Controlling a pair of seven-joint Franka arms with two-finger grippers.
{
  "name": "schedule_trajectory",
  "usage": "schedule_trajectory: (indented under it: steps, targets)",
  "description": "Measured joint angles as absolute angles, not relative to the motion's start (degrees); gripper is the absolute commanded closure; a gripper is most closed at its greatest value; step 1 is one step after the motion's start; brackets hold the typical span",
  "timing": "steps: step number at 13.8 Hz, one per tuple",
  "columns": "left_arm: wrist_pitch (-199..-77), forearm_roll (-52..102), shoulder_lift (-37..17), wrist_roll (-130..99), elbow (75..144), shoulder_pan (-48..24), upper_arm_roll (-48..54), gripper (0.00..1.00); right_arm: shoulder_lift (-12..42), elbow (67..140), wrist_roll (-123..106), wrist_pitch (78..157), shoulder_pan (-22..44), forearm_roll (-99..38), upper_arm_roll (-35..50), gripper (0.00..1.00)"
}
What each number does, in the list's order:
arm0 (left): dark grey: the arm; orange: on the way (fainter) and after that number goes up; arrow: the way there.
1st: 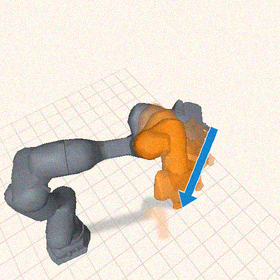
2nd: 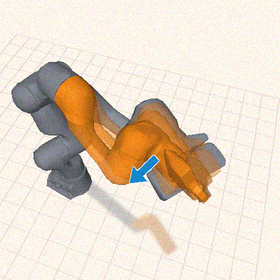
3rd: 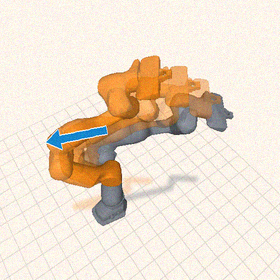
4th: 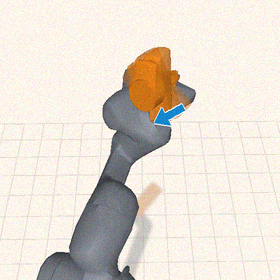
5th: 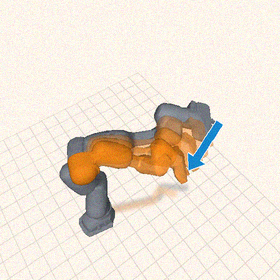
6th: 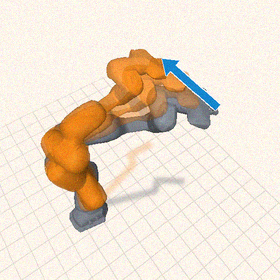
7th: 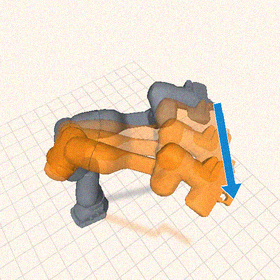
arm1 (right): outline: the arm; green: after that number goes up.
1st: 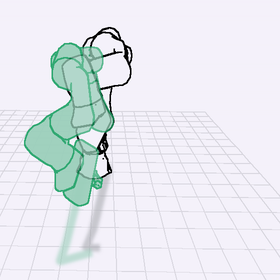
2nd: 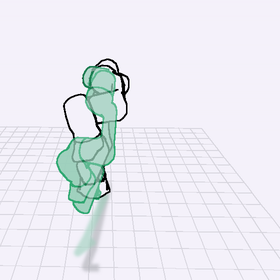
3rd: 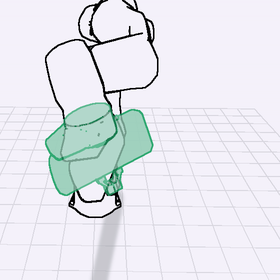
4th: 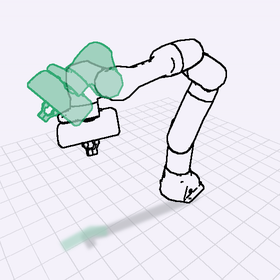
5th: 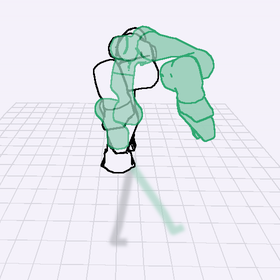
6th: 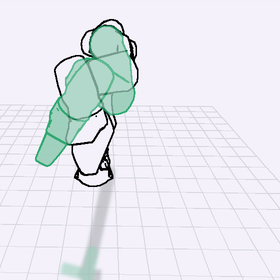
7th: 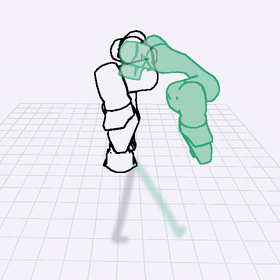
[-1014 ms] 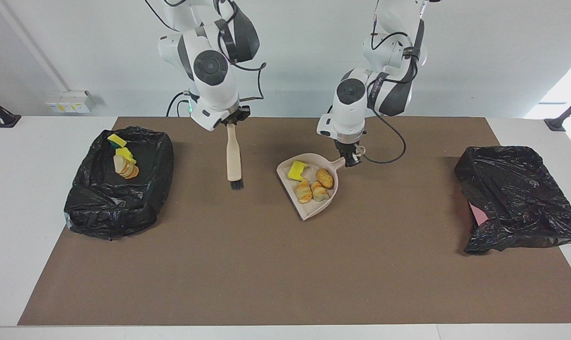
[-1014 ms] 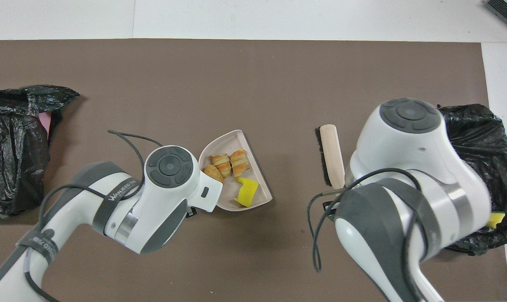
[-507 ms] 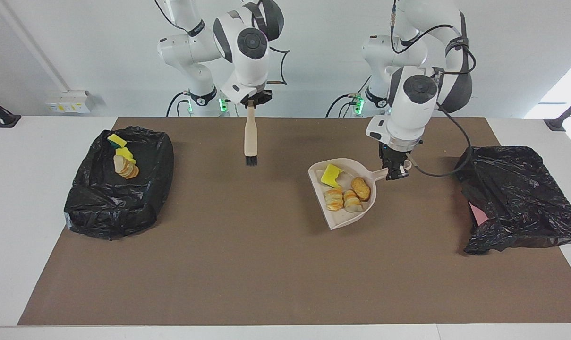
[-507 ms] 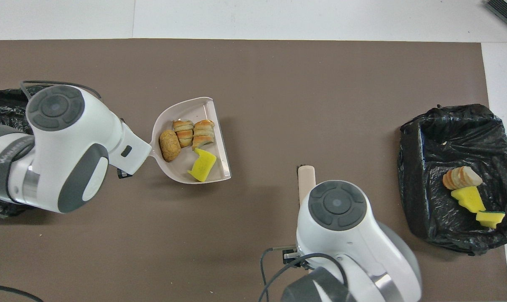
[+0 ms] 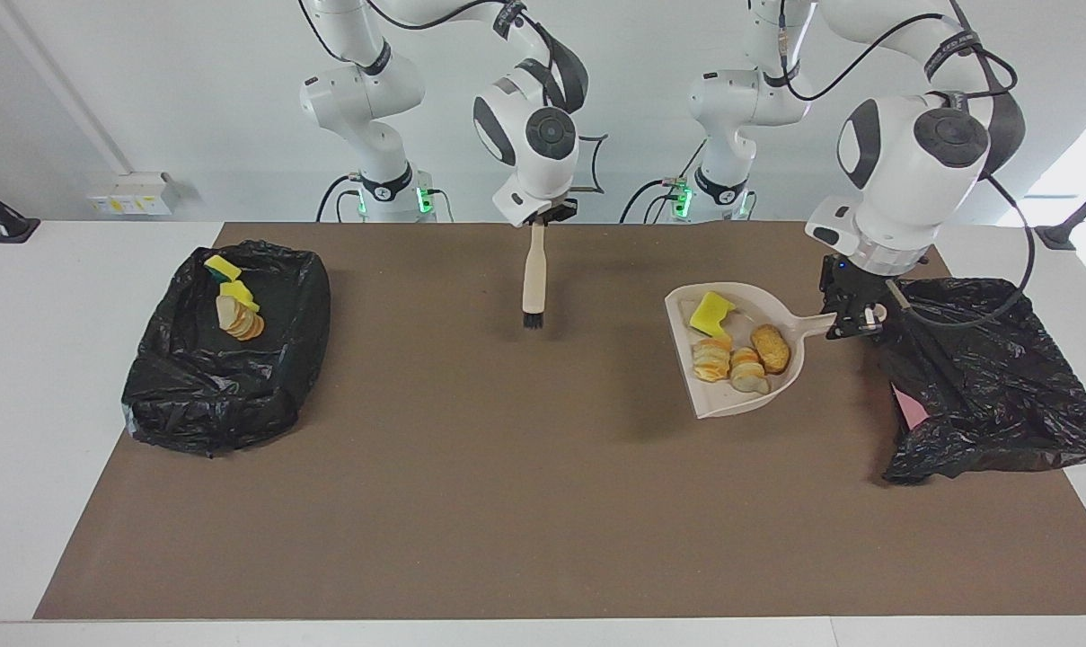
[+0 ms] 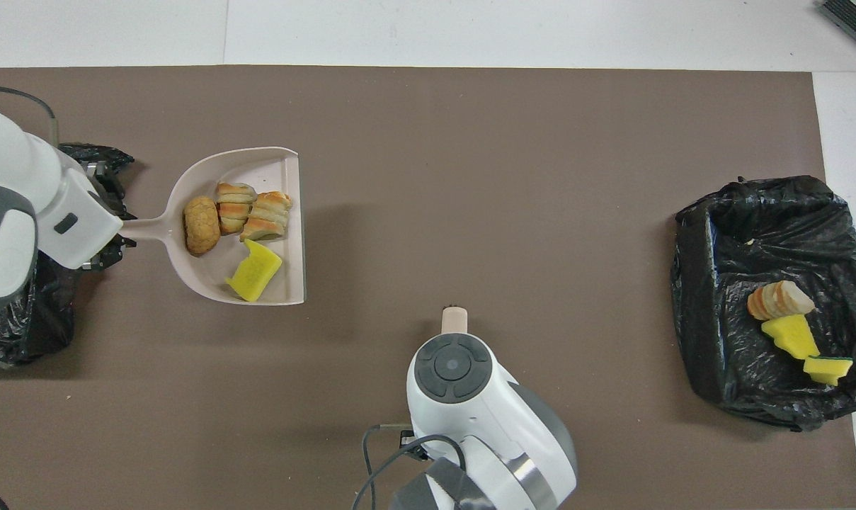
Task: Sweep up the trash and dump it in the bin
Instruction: 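Carry the dustpan with the left gripper and tip it over the bin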
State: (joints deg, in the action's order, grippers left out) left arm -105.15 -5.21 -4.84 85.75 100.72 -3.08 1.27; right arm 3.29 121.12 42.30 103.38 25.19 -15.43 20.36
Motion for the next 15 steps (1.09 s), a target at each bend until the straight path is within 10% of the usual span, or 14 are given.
schedule_trajectory:
  steps: [11, 13, 15]
  targets:
    - [-107.20, -10.08, -6.29, 109.39, 96.93, 18.60, 1.08, 1.00, 1.58, 129.76, 41.84, 107.54, 26.57, -15.43, 20.10, 0.98]
    - [-109.24, -11.81, -7.09, 112.48, 95.57, 22.10, 1.05, 1.00, 1.73, 130.27, 41.78, 109.64, 26.79, -15.43, 20.13, 0.88]
    - [-112.73, -14.85, -7.59, 114.05, 94.70, 25.18, 1.05, 1.00, 1.92, 130.53, 40.72, 110.43, 27.26, -15.43, 20.17, 0.50]
